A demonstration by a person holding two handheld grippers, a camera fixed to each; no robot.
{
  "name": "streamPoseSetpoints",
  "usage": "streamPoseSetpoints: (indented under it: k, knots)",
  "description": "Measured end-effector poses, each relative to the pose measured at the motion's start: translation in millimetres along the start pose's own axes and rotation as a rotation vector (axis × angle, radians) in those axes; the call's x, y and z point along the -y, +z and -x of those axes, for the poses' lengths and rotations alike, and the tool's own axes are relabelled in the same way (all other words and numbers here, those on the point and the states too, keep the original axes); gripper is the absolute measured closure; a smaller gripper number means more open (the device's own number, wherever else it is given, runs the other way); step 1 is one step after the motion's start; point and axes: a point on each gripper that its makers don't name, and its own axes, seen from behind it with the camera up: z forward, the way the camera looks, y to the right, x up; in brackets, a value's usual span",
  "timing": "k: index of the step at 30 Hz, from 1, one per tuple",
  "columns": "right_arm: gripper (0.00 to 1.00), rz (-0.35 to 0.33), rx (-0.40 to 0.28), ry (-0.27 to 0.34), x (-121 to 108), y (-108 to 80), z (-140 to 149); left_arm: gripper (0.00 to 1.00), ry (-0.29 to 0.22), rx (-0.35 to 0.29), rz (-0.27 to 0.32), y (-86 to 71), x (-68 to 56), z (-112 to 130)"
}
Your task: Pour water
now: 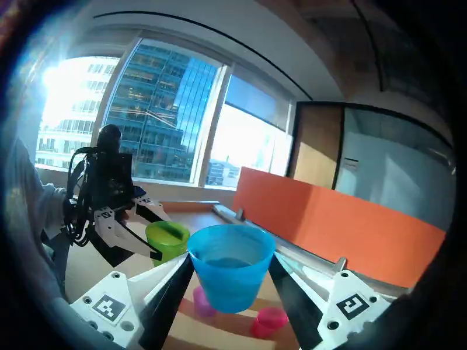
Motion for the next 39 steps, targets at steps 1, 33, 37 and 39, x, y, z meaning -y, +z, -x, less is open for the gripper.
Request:
streamPoseSetpoints:
  k: [1,33,37,39]
  knots:
    - [0.11,-0.001,-0.002,-0.013,0,0.3,-3,0.14,0.001,-0.001,0.002,0.1,-1.4,0]
    - [0.11,-0.003,0.006,-0.391,-10,19.8,-47,0.14,0.008,-0.014,0.067,8.0,-36.4,-4]
    - [0.11,0.005,0.008,-0.438,-13,22.6,-53,0.14,0.013,-0.016,0.075,8.1,-39.7,-5]
    - [0.11,0.009,0.009,-0.46,-15,23.7,-55,0.14,0.015,-0.016,0.078,8.1,-41.7,-6]
